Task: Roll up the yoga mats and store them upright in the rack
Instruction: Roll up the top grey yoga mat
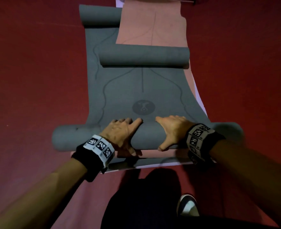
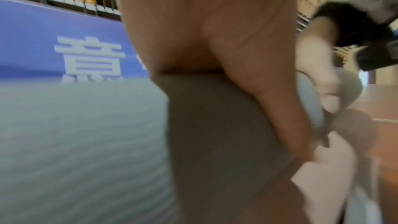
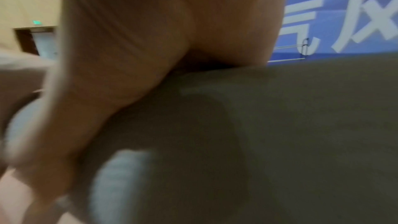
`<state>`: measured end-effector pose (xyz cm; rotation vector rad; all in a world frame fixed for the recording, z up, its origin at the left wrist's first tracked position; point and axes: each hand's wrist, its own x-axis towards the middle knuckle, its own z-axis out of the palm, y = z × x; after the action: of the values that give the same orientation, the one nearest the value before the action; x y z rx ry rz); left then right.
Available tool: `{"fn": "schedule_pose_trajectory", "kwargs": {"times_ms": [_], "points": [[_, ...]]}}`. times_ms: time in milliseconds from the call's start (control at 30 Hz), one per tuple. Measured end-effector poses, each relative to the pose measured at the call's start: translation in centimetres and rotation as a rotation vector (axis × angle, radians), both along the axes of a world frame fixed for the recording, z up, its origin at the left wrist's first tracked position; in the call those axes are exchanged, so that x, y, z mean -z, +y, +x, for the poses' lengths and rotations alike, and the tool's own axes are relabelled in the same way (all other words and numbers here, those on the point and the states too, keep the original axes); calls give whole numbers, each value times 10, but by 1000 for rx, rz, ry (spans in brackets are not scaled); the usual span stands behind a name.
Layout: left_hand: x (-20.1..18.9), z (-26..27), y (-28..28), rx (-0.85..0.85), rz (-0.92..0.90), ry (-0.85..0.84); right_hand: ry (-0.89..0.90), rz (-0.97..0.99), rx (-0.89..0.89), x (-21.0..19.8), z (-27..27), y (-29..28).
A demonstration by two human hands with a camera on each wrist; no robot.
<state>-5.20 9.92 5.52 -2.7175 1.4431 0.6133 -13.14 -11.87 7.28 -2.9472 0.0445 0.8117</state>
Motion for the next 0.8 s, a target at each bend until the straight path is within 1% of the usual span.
{"fn": "schedule_pose_trajectory", "kwargs": {"times_ms": [33,67,133,167,200,267,300,367,433,533,567,633,700,733,800], "points": [[2,-4,-2,8,-9,-31,36,29,12,0,0,-2],[3,-5,-4,7,-15,-13,64,67,25,-1,0,-4],[1,0,-6,-17,-23,104,85,148,46,1,-1,-6],[2,5,-7,-40,-21,167,80,158,37,3,-3,-6],[1,10,-7,-67,-15,216,55,136,-3,7,-5,-5],[4,15,-4,-118,-2,273,-9,10,-111,19,-10,-2],[5,16,-3,-132,-3,293,-33,-33,-132,21,-11,0],[8,14,-4,-139,11,324,-36,-12,-107,23,-11,3],[9,9,-5,-119,34,303,-4,56,-61,19,-7,2],[11,-3,-7,-12,32,126,87,185,65,18,-7,-5],[13,-5,-9,12,36,94,105,211,98,20,-8,-7],[12,-5,-14,15,60,109,122,255,135,23,-12,-10],[11,-2,-17,-20,84,163,142,279,135,24,-13,-8],[10,1,-17,-50,94,204,150,269,114,23,-14,-6],[11,5,-15,-125,101,297,116,188,40,24,-13,-1]]}}
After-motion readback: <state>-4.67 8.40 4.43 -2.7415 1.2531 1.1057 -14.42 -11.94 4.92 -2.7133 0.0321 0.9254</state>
